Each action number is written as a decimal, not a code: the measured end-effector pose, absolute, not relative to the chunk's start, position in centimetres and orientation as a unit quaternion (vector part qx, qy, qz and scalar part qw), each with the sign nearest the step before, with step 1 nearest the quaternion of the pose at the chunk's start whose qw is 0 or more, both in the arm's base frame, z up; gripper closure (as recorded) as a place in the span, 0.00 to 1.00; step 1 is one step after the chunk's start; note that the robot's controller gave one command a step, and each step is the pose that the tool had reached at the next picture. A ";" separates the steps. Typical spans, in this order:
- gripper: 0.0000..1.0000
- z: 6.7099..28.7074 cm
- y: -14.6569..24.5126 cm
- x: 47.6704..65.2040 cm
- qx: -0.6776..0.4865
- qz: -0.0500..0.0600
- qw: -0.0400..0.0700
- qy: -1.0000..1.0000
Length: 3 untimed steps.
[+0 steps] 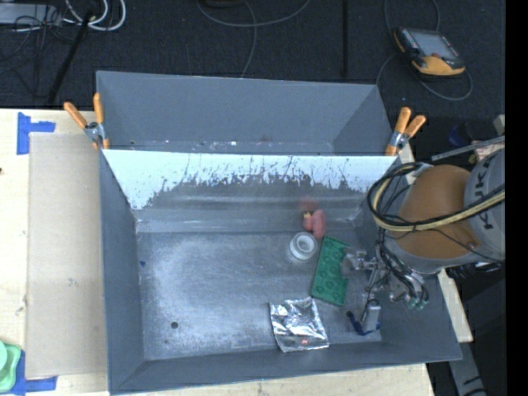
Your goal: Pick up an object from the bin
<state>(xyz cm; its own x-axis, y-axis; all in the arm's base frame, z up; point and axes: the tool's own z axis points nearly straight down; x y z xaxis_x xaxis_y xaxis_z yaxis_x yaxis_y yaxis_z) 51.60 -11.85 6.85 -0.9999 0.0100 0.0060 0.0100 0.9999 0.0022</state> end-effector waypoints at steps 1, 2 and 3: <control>0.00 7.0 -5.2 49.1 0.124 -0.001 0.000 -0.992; 1.00 7.1 -5.2 49.2 0.125 0.000 -0.002 -0.992; 0.00 7.0 -5.2 49.1 0.126 0.000 0.000 -0.992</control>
Offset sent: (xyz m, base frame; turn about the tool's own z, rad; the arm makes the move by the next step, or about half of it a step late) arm -0.0255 0.0650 0.0015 -0.2575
